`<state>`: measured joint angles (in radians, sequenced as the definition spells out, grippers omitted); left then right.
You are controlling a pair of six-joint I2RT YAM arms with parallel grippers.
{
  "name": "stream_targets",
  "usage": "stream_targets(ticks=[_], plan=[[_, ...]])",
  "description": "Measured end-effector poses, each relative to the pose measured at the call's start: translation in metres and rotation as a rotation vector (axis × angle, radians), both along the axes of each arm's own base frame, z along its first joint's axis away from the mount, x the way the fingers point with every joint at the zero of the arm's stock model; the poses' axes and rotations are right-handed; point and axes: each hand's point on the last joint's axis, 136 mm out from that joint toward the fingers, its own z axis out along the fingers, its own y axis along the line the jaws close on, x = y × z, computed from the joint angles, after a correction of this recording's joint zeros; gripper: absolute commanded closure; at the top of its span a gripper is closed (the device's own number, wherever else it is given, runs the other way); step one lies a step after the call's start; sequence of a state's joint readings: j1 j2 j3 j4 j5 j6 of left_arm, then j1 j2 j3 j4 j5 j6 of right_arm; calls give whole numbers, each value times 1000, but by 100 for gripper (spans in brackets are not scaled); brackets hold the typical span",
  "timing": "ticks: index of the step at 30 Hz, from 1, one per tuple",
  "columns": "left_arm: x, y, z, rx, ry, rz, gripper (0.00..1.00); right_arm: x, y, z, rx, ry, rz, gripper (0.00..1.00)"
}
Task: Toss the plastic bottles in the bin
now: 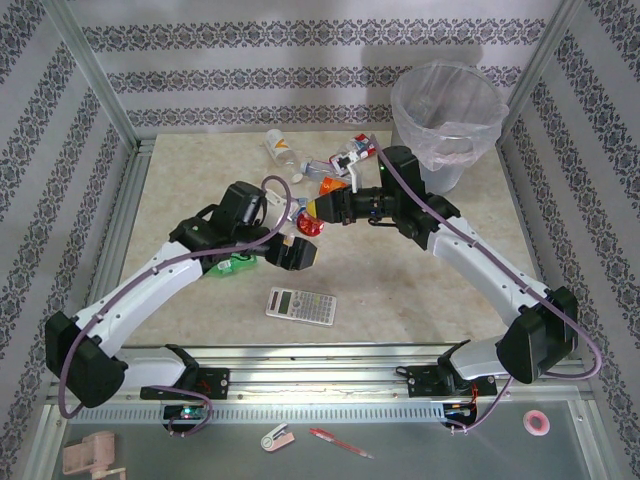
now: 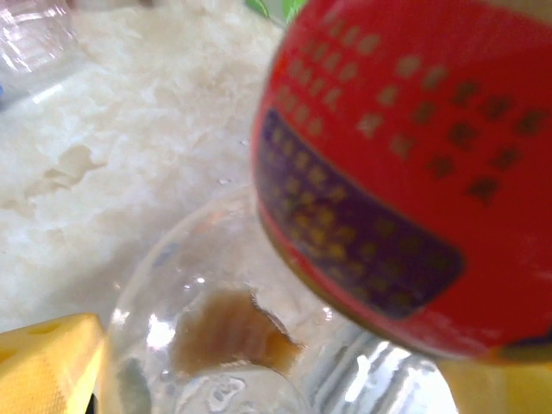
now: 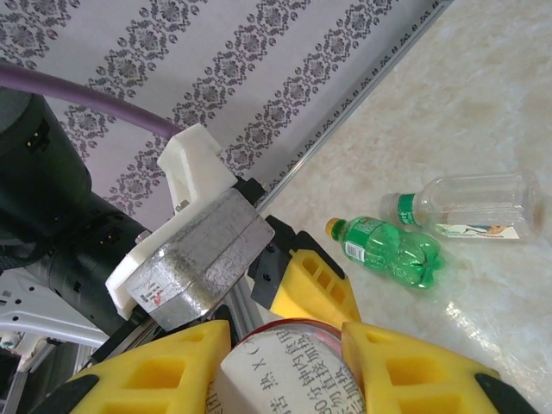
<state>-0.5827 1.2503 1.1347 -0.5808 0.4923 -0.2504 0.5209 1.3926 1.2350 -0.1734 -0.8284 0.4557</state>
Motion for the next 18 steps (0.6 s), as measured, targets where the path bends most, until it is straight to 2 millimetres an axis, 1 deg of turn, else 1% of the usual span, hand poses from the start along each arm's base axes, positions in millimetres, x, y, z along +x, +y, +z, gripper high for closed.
stream_targets(ticks=[3,5,10,12,14,16,18], plan=[[0,5,6,-16,-56,20,0,3,-3,3,-3,-1,-12,98],[1,8,14,-31,-97,35,0,9,-8,2,-16,0,-40,98],[4,15,37,-78,-210,74,0,32,-33,-11,-120,-15,-174,100],[5,17,45,-90,-243,89,0,42,-46,-12,-180,-49,-239,100],[6,18,50,-100,-266,97,0,49,-60,-7,-225,-94,-298,100],[7,19,54,-105,-282,105,0,55,-76,4,-262,-156,-362,100],[9,19,56,-107,-293,111,0,61,-93,23,-295,-236,-435,100]])
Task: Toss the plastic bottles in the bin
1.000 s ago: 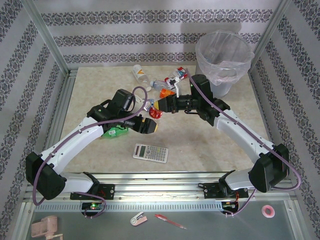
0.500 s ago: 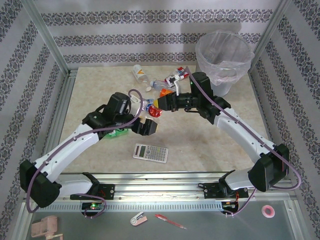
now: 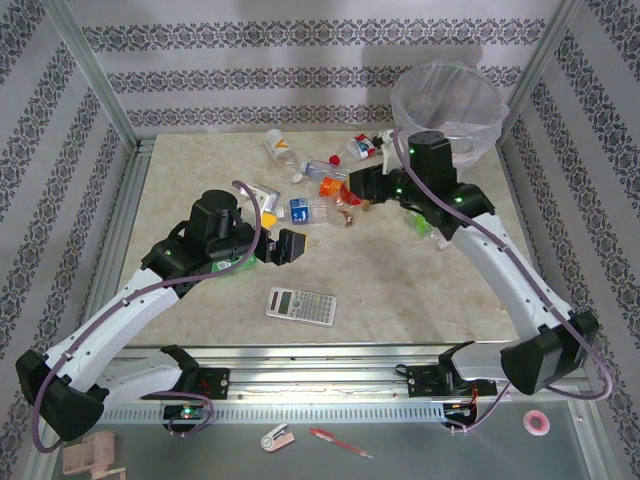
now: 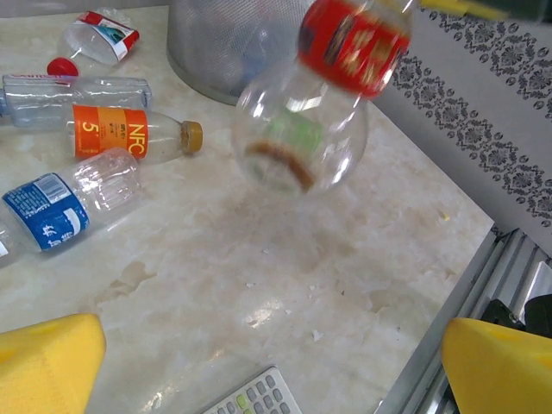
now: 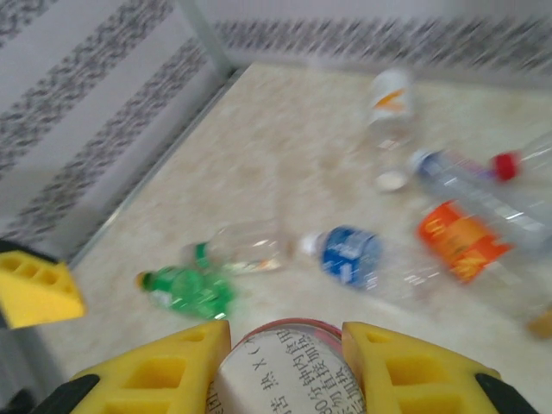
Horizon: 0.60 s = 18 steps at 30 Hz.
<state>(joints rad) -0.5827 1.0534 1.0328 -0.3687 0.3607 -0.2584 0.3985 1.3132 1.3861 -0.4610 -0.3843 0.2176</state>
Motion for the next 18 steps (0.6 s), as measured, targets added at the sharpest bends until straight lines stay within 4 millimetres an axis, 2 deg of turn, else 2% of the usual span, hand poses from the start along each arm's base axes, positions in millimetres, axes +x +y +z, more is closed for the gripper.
stream_targets(ticks=[6,12,15,18], plan=[[2,-1,1,-6,-12,3,0,9,-44,64,-81,-268,-164,100],[4,-2,8,-23,-39,4,0,13,-75,118,-115,-465,-279,100],[3,0,12,-36,-61,8,0,14,-85,140,-116,-544,-320,100],[2,3,14,-44,-83,21,0,13,-91,154,-119,-601,-341,100]])
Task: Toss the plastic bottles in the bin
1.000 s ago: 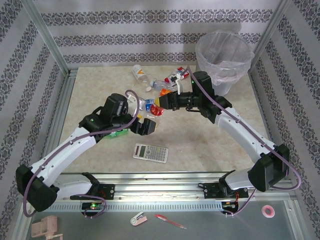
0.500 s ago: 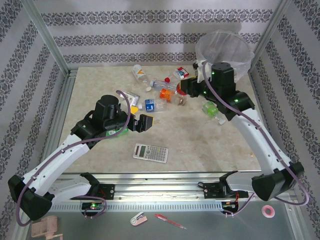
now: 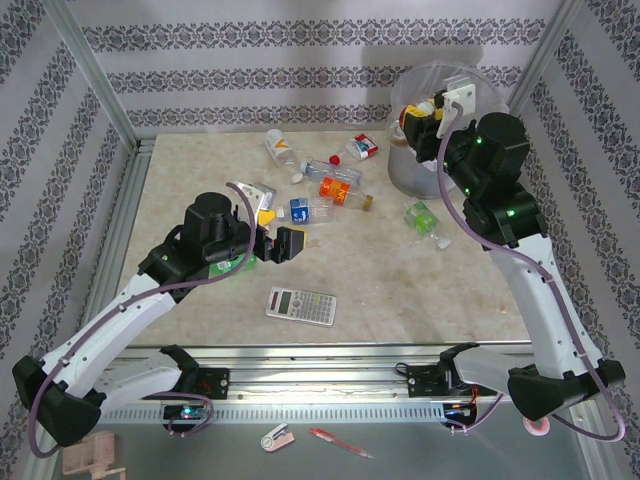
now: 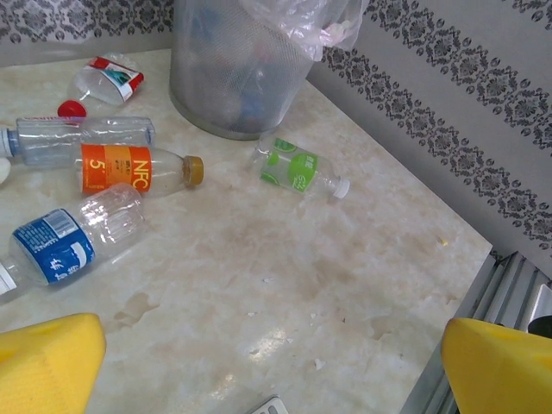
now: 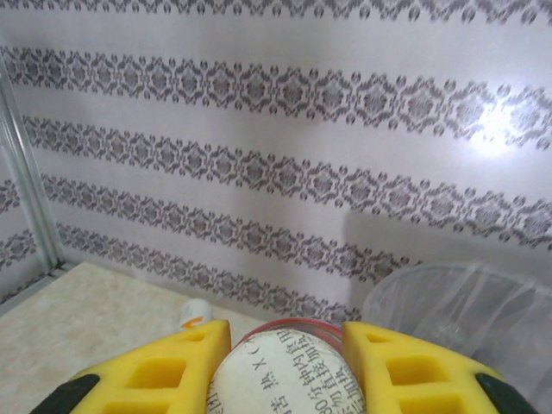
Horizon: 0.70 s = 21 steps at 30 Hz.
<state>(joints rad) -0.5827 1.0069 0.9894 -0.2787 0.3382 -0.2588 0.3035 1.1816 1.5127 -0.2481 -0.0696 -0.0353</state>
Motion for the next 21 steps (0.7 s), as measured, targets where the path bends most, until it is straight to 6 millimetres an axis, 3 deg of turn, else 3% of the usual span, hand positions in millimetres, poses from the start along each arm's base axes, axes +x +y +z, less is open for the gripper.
stream_targets(ticks=[13,21], plan=[[-7,11,14,-62,-116,32,0,-15,-13,58,3,-230,-37,100],[-8,14,20,-81,-149,43,0,-39,-26,101,3,-406,-79,100]])
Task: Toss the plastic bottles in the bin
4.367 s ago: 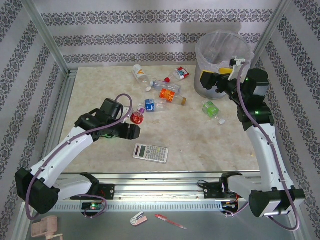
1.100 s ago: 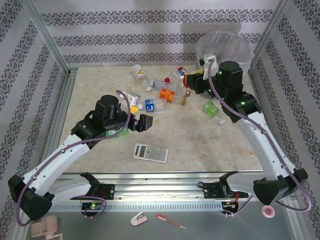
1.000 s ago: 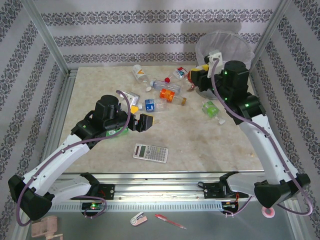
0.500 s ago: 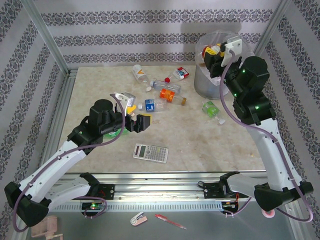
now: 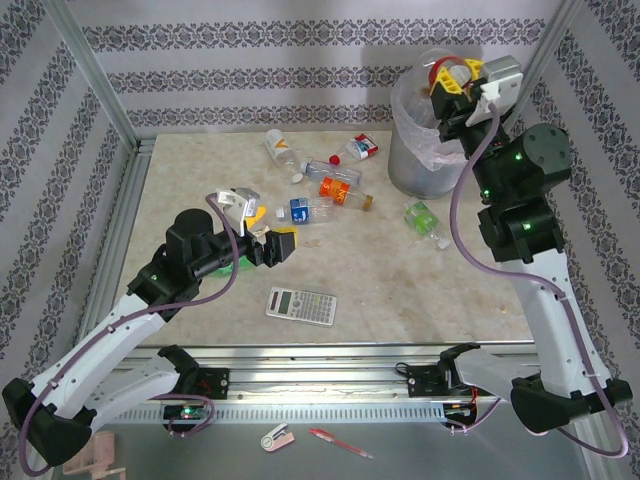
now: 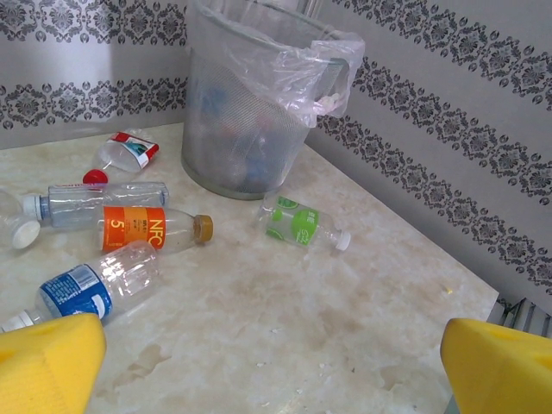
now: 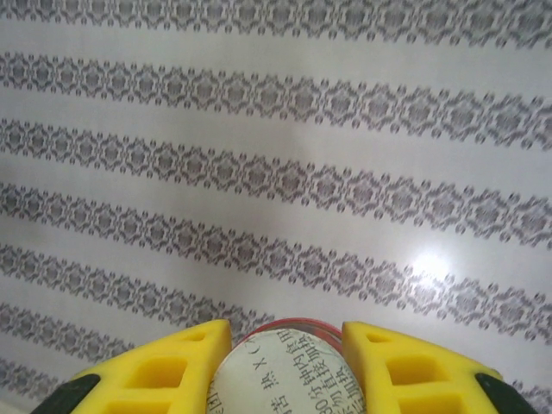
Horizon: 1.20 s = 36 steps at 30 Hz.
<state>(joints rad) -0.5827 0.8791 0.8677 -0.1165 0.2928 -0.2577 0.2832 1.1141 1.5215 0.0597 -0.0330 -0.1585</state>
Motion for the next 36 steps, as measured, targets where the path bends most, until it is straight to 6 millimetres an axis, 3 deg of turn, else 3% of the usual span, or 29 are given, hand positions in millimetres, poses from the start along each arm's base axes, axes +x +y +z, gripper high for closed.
stream_targets(ticks=[9,20,27,36], plan=[[1,0,0,-4,-7,3,0,-33,-11,40,-24,-185,-48,100],[5,-2,0,-6,-12,7,0,-40,-13,51,-65,-256,-83,100],[10,-4,-5,2,-2,13,0,-24,-12,46,-98,-251,-104,100],[22,-6,-11,19,14,39,0,28,-27,17,-120,-158,-159,100]])
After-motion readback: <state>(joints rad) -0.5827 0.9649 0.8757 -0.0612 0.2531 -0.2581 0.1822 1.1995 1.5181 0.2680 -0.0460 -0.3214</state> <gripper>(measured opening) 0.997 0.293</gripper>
